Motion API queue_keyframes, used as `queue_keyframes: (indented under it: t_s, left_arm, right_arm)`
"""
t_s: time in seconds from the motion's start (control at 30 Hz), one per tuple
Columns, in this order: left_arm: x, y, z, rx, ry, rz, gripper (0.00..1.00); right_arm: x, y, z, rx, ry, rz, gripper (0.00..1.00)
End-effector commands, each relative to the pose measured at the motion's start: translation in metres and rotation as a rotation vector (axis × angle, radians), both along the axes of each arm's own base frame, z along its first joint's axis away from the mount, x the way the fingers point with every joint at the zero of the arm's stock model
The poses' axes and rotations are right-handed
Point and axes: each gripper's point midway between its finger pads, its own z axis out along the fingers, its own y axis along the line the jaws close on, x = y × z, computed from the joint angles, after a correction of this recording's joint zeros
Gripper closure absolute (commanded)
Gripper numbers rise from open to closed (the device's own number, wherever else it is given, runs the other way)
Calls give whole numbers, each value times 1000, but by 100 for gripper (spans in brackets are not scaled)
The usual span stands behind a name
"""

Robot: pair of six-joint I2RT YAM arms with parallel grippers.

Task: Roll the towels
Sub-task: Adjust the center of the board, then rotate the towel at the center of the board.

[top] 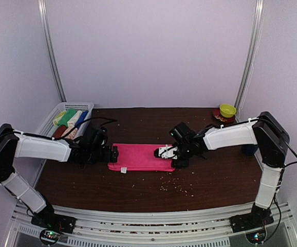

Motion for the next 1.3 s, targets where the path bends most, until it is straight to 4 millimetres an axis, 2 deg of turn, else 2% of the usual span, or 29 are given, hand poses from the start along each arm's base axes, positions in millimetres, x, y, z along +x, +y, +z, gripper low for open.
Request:
queue_keyframes:
  t_s: [0.0, 0.07, 0.13, 0.3, 0.37, 0.43, 0.5, 0.77, 0.87, 0.97, 1.13, 1.27]
  left_arm:
    - [5, -2, 14, -40, -49, 10, 2]
    - [4, -2, 14, -39, -51, 10, 2]
    - [4, -1, 16, -42, -56, 16, 2]
    - [3, 8, 25, -40, -82, 51, 2]
    - [2, 13, 31, -38, -95, 71, 2]
    - [1, 18, 36, -37, -109, 88, 2]
    - [0, 23, 40, -37, -118, 105, 2]
    - [-21, 47, 44, -60, -129, 168, 2]
    - [-29, 56, 42, -62, -129, 187, 2]
    - [-36, 64, 42, -62, -131, 197, 2]
    - [-44, 69, 40, -70, -127, 199, 2]
    - [-48, 72, 39, -72, -130, 198, 2]
  right_arm:
    - [-14, -17, -24, -122, 28, 28, 40]
    - [-19, -18, -27, -136, 44, 36, 40]
    - [-19, -12, -18, -121, 54, 39, 40]
    - [-7, 16, 44, -15, 11, 49, 37]
    - [4, 28, 66, 15, -40, 56, 31]
    - [16, 38, 76, 26, -85, 52, 22]
    - [30, 51, 79, 28, -127, 41, 1]
    - [76, 131, 87, 171, -238, -48, 0]
    - [82, 163, 86, 231, -264, -61, 0]
    - [88, 185, 82, 263, -302, -99, 0]
    - [97, 202, 48, 228, -330, -146, 0]
    - [105, 196, 17, 146, -348, -137, 0]
